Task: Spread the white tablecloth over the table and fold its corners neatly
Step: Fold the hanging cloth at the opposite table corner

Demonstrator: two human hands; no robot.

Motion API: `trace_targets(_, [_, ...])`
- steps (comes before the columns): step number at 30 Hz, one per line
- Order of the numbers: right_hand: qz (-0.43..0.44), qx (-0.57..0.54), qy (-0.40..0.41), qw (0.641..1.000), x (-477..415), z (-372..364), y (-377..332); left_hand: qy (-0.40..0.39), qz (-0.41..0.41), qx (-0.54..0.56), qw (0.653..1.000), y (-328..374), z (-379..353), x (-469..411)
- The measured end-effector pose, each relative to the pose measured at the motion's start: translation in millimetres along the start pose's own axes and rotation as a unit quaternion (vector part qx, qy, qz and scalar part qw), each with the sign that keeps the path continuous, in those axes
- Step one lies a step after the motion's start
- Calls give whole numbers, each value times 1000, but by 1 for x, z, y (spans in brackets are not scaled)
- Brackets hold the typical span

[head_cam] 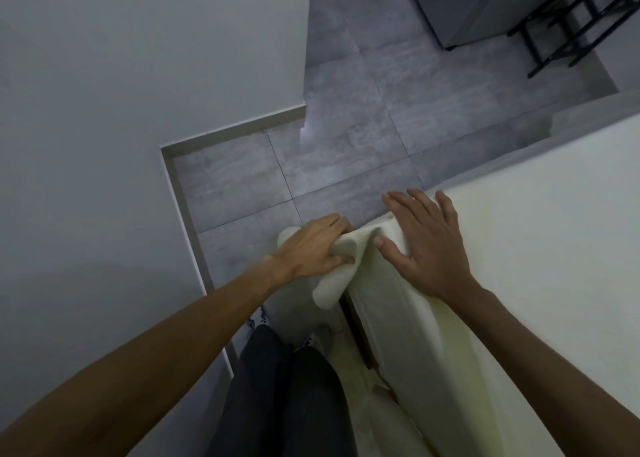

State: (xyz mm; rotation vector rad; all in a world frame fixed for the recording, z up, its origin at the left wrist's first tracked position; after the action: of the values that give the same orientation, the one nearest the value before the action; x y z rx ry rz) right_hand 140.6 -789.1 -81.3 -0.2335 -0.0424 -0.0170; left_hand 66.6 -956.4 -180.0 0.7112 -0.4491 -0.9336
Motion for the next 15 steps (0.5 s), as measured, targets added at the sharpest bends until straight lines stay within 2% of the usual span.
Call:
trace_targets(5, [0, -10, -1, 1000, 0, 0, 0, 76, 46, 11, 996, -16, 0, -6])
trace_targets(8, [3, -10, 3, 1000, 0, 0, 0, 108, 37, 4, 993, -25, 15, -1])
trace_targets(11, [5, -9, 7, 1000, 0, 0, 0, 86, 6, -23, 996, -32, 26, 2])
trace_targets(15, [2, -10, 4, 1000, 0, 0, 0, 5, -9, -56, 998, -37, 24, 11])
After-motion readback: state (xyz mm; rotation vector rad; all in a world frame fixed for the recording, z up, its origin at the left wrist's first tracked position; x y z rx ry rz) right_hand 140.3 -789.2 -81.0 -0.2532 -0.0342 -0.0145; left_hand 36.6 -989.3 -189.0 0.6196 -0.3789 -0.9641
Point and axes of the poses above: each hand's wrist, its own x-axis away from the middle knuckle, its own z-axis out of the back of the hand, y = z × x, the point moved 4 cm from there along -x, towards the middle knuckle, and after that the axes turned 1 degree about -x, right-handed, at the moved point
